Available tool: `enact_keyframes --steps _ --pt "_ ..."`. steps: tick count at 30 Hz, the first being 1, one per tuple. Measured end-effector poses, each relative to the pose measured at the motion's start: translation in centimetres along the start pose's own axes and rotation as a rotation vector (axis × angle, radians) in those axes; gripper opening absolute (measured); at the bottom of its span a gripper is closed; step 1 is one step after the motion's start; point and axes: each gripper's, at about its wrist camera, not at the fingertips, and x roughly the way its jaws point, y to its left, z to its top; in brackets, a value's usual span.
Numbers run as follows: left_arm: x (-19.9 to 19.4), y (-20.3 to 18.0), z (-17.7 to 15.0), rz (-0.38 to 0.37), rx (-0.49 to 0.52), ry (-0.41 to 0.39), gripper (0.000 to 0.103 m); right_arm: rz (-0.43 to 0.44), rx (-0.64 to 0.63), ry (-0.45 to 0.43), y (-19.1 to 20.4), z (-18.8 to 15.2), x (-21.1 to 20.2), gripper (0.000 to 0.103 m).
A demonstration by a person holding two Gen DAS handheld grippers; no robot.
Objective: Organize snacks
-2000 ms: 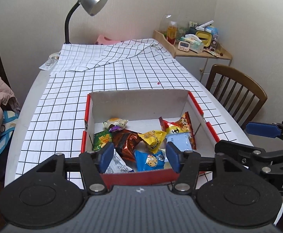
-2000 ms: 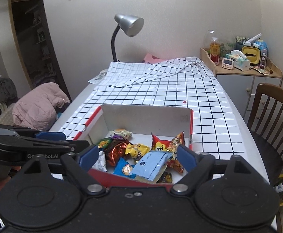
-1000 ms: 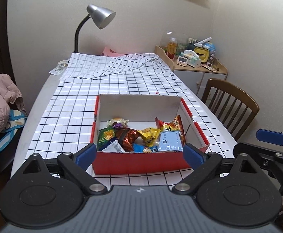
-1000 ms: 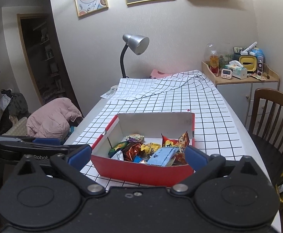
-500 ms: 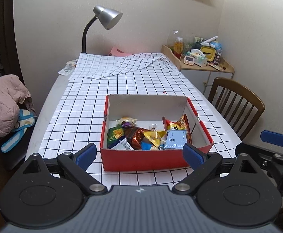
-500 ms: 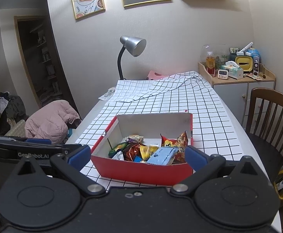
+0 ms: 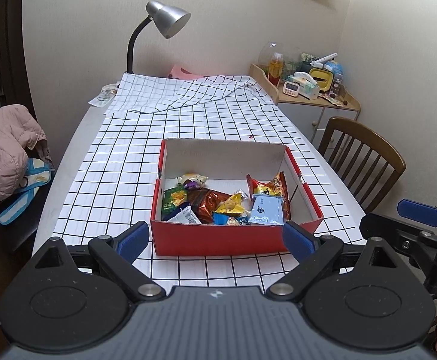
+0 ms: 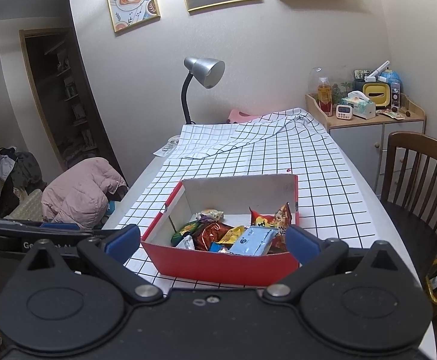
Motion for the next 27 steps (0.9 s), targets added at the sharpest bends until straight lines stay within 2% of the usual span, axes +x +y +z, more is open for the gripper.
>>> enact_keyframes --steps 16,27 --pt "0.8 0.9 0.8 -0.016 0.003 0.005 0.096 -0.011 0.010 0.015 0.4 0.2 1.4 0.103" --pt "2.3 2.6 1.5 -0.055 0.027 0.032 0.096 -0.055 0.045 0.031 1.3 0.1 2.9 0.103"
